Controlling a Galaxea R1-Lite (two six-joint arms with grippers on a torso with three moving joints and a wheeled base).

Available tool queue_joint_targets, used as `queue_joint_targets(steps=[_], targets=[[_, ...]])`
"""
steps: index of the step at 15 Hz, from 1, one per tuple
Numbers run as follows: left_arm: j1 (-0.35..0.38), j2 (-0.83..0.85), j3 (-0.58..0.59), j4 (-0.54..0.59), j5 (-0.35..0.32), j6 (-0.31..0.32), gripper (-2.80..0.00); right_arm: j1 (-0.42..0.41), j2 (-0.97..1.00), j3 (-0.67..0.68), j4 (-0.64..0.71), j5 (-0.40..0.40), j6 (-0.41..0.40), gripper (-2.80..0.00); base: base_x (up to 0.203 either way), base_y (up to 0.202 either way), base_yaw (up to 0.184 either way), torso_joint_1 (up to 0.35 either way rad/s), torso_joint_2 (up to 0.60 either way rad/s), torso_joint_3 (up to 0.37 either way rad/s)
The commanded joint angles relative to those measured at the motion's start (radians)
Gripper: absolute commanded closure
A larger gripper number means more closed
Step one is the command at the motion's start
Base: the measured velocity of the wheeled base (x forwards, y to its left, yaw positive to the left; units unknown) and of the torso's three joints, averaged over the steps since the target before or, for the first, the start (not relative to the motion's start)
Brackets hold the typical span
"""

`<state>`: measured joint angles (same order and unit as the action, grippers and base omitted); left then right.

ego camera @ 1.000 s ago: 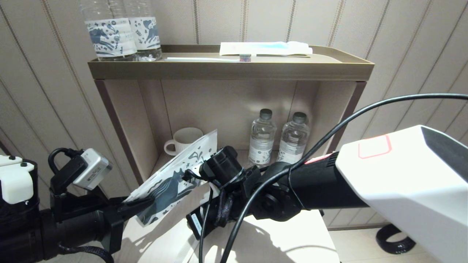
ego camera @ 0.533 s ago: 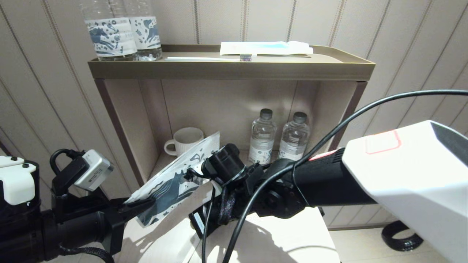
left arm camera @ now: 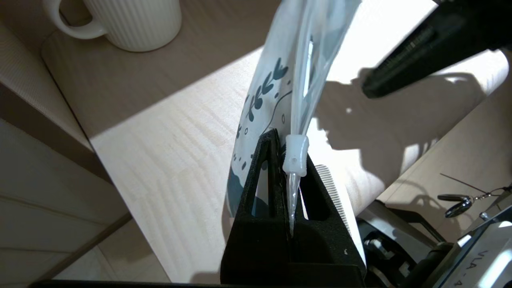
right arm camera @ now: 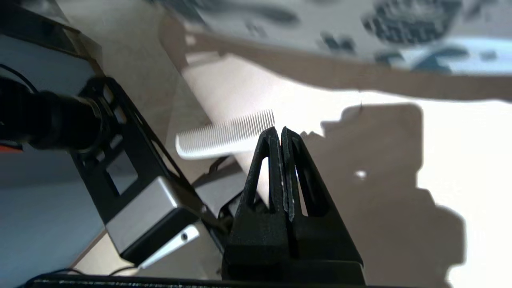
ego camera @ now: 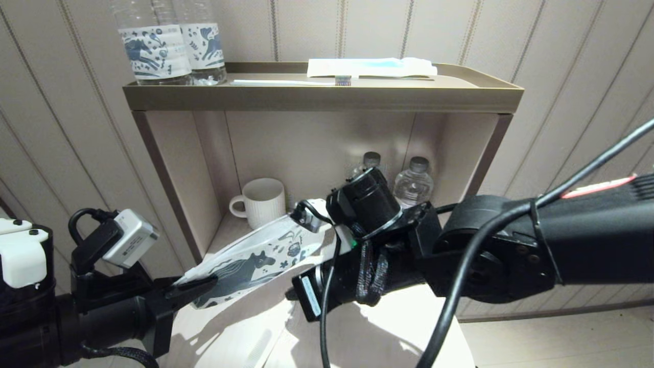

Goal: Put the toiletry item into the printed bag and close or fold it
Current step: Pick up the comb

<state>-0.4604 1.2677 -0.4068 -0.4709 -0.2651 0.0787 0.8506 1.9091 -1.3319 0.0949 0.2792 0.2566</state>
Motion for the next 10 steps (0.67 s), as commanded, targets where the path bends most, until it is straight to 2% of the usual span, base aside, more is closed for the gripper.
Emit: queue_joint_targets(steps=[1,7,10], targets=[[-0.003,-0.004,0.0,-0.003,-0.002,0.001,0.0,-0.007,-0.036,0.085,-0.003,0.004,0.007,0.0,0.0,0.0,0.0,0.0,0.0,0.0],[-0.007,-0.004,0.0,-0.003,-0.002,0.001,0.0,0.029,-0.145,0.194,0.003,0.008,0.029,0.0,0.0,0.0,0.0,0.0,0.0,0.0],[-0.008,0.002,0.005,-0.003,-0.002,0.001,0.0,0.027,-0.167,0.193,0.001,0.007,0.212,0.0,0.0,0.0,0.0,0.0,0.0,0.0]])
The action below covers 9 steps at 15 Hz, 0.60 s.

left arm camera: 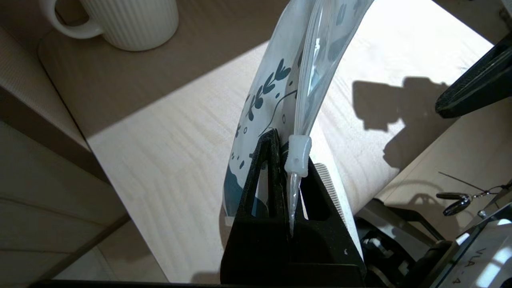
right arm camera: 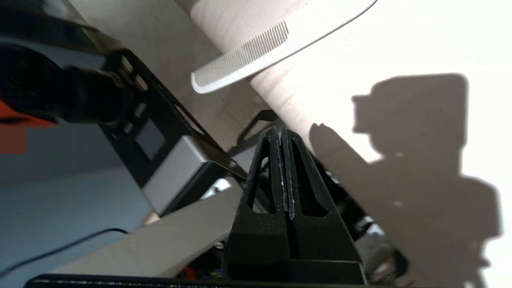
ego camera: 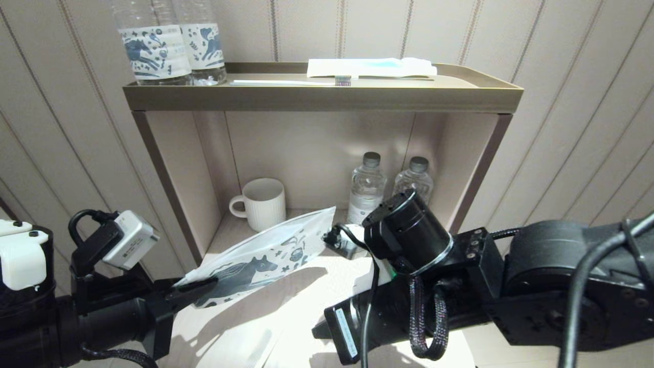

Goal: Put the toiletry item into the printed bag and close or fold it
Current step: Pick up the comb

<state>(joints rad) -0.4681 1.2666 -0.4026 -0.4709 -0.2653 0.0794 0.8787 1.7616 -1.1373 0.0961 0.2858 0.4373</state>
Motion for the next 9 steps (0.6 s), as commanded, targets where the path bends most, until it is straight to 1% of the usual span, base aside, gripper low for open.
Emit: queue_joint_targets(steps=[1,2,3,5,6,8,9], targets=[[-0.001,0.002,0.001,-0.003,-0.002,0.0,0.0,0.001,-0.021,-0.005,-0.001,0.014,0.08,0.0,0.0,0.0,0.0,0.0,0.0,0.0],[-0.007,0.004,0.001,-0.003,-0.002,0.0,0.0,0.01,-0.013,0.0,-0.001,0.04,0.09,0.0,0.0,0.0,0.0,0.0,0.0,0.0],[-0.007,0.004,0.001,-0.002,-0.002,0.0,0.0,0.04,0.006,0.005,-0.001,0.059,0.091,0.0,0.0,0.0,0.0,0.0,0.0,0.0],[-0.009,0.007,0.002,-0.003,-0.002,0.0,0.0,0.078,0.06,0.01,0.002,0.069,0.093,0.0,0.0,0.0,0.0,0.0,0.0,0.0],[-0.009,0.01,0.002,-0.003,-0.002,0.0,0.0,0.111,0.073,0.017,0.006,0.07,0.093,0.0,0.0,0.0,0.0,0.0,0.0,0.0],[-0.009,0.013,0.004,-0.002,-0.002,0.0,0.0,0.155,0.084,0.021,0.056,0.069,0.093,0.0,0.0,0.0,0.0,0.0,0.0,0.0],[-0.009,0.013,0.004,-0.002,-0.002,0.0,0.0,0.162,0.09,0.021,0.074,0.069,0.091,-0.41,0.0,0.0,0.0,0.0,0.0,0.0]])
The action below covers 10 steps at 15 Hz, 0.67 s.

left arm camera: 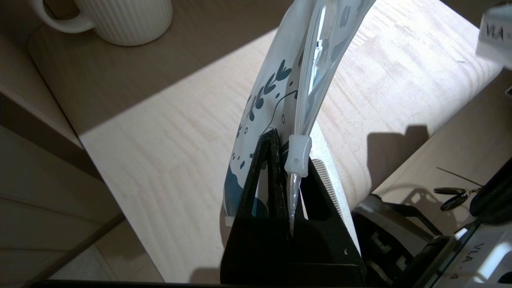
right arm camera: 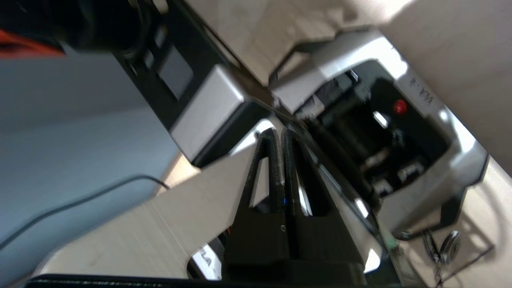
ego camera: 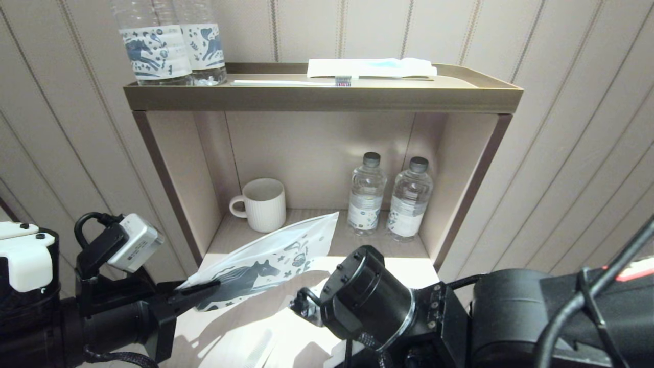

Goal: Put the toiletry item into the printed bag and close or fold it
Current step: Pick up the comb

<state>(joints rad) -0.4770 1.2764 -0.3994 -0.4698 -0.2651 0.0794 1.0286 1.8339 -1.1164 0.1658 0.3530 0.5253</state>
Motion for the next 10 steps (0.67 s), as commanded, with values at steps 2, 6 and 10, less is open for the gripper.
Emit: queue_joint_targets(steps=[2,6,10], targets=[[-0.003,0.003,0.001,-0.003,-0.002,0.0,0.0,0.013,0.031,0.001,0.004,0.001,-0.003,-2.8,0.0,0.0,0.0,0.0,0.0,0.0],[-0.006,0.008,0.007,-0.003,-0.002,0.005,0.0,0.014,0.061,-0.029,0.0,0.006,-0.013,-2.8,0.0,0.0,0.0,0.0,0.0,0.0],[-0.025,0.011,0.008,-0.003,-0.001,0.005,0.0,0.05,0.111,-0.084,0.0,0.046,-0.005,-2.8,0.0,0.0,0.0,0.0,0.0,0.0]])
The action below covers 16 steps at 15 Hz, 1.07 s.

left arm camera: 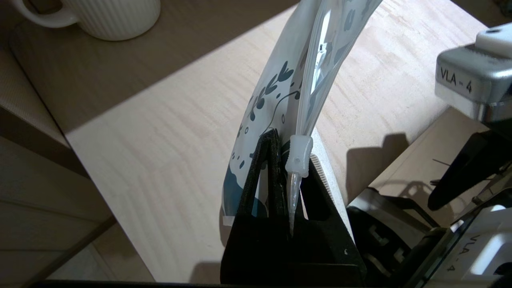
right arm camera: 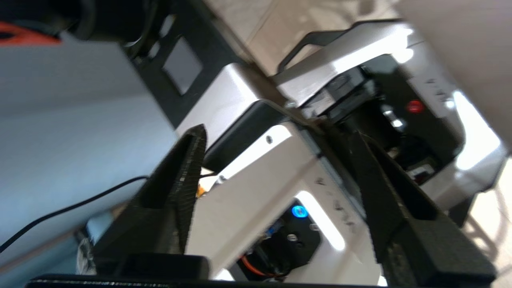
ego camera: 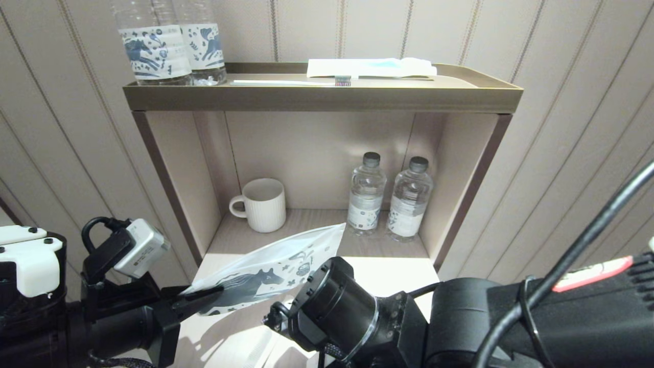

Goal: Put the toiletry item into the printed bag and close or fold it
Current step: Pick up the comb

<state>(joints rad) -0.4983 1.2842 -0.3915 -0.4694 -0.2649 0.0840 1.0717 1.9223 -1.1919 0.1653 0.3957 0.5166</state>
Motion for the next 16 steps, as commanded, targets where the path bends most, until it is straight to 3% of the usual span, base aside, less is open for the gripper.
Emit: queue_joint_targets(steps=[1,11,16], targets=[[-0.005,0.003,0.002,-0.003,-0.002,0.0,0.0,0.018,0.037,-0.02,0.0,0.011,0.003,-2.8,0.0,0.0,0.0,0.0,0.0,0.0],[-0.005,-0.006,0.006,-0.015,0.001,0.001,0.0,0.024,0.177,-0.16,0.0,0.038,0.015,-2.8,0.0,0.0,0.0,0.0,0.0,0.0],[-0.005,0.003,0.008,-0.015,0.0,0.002,0.0,0.022,0.169,-0.228,-0.004,0.033,0.166,-2.8,0.0,0.0,0.0,0.0,0.0,0.0]])
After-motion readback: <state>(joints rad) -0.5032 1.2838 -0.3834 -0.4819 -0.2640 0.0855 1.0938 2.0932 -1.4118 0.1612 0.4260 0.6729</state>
